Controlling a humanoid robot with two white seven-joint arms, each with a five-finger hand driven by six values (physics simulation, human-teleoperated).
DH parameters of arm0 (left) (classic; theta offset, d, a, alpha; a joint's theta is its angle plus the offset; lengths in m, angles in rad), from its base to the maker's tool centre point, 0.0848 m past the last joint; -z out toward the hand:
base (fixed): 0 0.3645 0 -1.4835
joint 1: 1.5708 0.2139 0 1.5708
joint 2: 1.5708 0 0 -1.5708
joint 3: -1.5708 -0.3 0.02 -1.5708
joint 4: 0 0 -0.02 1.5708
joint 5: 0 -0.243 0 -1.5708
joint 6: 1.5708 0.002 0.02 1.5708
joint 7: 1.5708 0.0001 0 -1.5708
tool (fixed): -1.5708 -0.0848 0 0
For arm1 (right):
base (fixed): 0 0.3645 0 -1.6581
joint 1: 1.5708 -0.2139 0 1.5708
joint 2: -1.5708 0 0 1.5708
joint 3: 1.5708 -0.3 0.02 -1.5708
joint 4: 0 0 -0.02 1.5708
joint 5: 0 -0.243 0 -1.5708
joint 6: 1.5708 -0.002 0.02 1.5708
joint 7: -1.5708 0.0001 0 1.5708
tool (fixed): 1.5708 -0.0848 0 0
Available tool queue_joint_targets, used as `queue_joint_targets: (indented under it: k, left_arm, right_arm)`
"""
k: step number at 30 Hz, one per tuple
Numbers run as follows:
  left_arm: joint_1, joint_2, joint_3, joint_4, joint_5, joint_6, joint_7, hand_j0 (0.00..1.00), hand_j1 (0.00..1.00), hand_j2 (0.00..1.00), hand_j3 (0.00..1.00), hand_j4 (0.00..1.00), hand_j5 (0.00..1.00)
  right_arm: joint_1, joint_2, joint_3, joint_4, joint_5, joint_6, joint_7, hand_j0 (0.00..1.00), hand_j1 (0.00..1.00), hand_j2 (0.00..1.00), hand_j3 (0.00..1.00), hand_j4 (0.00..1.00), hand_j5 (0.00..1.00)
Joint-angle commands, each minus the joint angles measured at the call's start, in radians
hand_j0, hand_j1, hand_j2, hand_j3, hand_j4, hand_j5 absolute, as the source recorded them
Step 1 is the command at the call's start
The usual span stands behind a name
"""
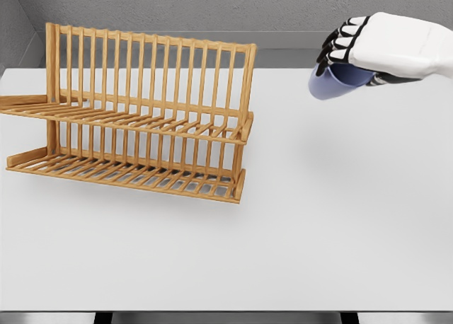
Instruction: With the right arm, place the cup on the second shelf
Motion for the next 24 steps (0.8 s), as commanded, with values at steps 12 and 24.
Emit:
queue_joint_targets:
  k: [12,24]
  left_arm:
    - [0.000,0.000,0.000,0.000,0.000,0.000,0.000,1.00,1.00,1.00,1.00,1.00,1.00]
    - [0.000,0.000,0.000,0.000,0.000,0.000,0.000,1.00,1.00,1.00,1.00,1.00,1.00]
  right_arm:
    - [-0.014,0.101,0.002,0.000,-0.005,0.005,0.000,0.65,0.65,0.65,0.65,0.65,0.65]
    - [-0.014,0.167,0.017,0.000,-0.005,0.008,0.003,0.64,0.64,0.64,0.64,0.64,0.64]
